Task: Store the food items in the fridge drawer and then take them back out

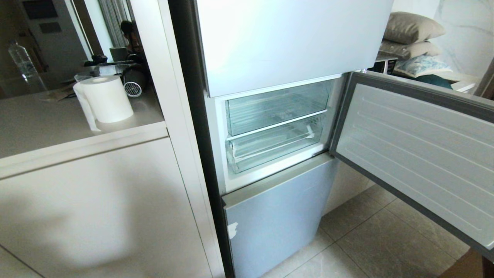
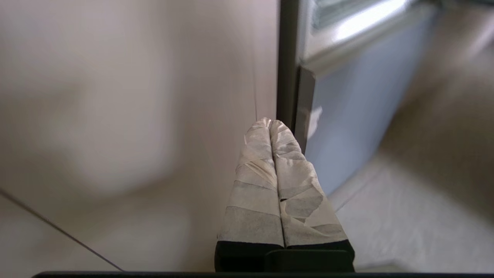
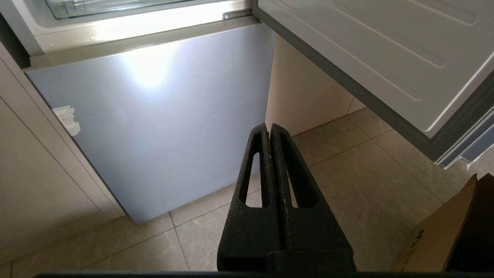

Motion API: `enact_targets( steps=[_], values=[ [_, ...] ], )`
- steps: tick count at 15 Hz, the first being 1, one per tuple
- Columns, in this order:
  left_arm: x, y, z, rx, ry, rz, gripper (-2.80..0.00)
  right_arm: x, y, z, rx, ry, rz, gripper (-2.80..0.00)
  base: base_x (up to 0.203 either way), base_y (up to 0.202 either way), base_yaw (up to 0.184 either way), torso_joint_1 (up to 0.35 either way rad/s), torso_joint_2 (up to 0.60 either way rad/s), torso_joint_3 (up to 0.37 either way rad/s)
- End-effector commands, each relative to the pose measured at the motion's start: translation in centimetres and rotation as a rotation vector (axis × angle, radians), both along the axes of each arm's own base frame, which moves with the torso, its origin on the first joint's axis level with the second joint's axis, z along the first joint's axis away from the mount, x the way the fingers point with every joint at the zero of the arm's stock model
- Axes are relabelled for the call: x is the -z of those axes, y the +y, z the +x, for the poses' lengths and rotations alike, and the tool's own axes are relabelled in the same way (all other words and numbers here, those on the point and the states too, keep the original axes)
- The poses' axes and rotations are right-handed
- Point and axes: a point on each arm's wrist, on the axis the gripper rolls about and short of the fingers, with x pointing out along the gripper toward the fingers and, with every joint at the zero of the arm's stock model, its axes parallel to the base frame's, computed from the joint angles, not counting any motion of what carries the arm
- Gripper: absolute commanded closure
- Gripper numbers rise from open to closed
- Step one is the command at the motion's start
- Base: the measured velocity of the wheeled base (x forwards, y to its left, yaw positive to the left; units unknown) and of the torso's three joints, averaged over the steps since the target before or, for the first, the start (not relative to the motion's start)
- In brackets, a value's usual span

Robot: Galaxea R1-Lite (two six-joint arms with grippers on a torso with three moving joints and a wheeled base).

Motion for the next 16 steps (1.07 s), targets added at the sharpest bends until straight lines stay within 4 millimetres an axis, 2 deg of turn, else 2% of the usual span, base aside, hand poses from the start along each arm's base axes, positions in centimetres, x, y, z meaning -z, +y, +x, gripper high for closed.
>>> enact_targets(
  steps=[1,5,6,9,10,16],
  values=[
    [0.35,0.10,-0.25,-0.053,-0.021,-0.105,0.00,0.03,0.00,0.01,-0.001,0.001,0.000,0.00,0.000,0.000,0.000,0.000,0.00,0.000],
    [0.67,0.10,-0.12,-0.061,-0.010,-0.303,0.00,0.08,0.01,0.02,-0.004,0.002,-0.007,0.00,0.000,0.000,0.000,0.000,0.00,0.000],
    [0.65,0.10,-0.12,-0.061,-0.011,-0.277,0.00,0.06,0.01,0.02,-0.005,0.001,-0.009,0.00,0.000,0.000,0.000,0.000,0.00,0.000],
    [0.76,0.05,-0.03,-0.030,-0.028,0.099,0.00,0.06,0.00,0.02,-0.002,0.001,0.001,0.00,0.000,0.000,0.000,0.000,0.00,0.000],
    [0.89,-0.03,-0.02,0.010,-0.025,0.175,0.00,0.08,0.00,0.02,-0.002,0.003,0.003,0.00,0.000,0.000,0.000,0.000,0.00,0.000],
    [1.00,0.08,-0.01,-0.047,-0.012,0.006,0.00,0.07,0.00,0.02,-0.004,0.001,-0.022,0.00,0.000,0.000,0.000,0.000,0.00,0.000]
  ],
)
